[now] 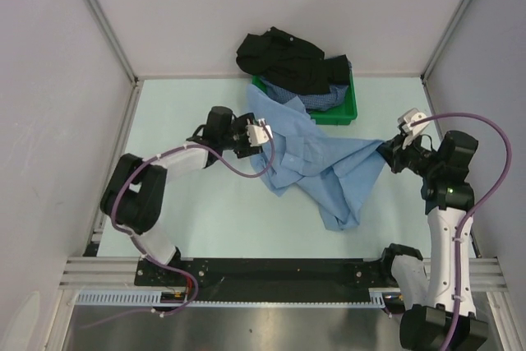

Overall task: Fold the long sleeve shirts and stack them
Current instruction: Flatten the shirt out

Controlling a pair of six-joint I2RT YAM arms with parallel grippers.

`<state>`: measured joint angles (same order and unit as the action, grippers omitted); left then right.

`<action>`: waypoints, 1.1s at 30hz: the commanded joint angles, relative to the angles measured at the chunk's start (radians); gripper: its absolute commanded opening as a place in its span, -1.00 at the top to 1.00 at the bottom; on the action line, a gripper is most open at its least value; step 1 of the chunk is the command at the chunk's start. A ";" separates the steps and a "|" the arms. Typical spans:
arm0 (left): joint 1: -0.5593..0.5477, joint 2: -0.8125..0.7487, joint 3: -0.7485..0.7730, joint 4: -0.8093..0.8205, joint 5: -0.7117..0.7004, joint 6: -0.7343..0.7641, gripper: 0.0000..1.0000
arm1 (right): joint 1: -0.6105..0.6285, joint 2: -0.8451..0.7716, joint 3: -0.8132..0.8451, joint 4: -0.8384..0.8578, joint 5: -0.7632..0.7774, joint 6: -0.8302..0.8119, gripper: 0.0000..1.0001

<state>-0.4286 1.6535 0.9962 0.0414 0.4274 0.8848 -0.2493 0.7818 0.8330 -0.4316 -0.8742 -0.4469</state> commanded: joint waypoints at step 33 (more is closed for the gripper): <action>0.068 0.238 0.025 0.749 -0.095 0.227 0.44 | -0.051 0.088 0.000 0.149 -0.031 0.102 1.00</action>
<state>-0.3901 2.0426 0.9928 0.8646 0.2913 1.1858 -0.2943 0.8742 0.8318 -0.3634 -0.9028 -0.3843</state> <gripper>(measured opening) 0.438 0.010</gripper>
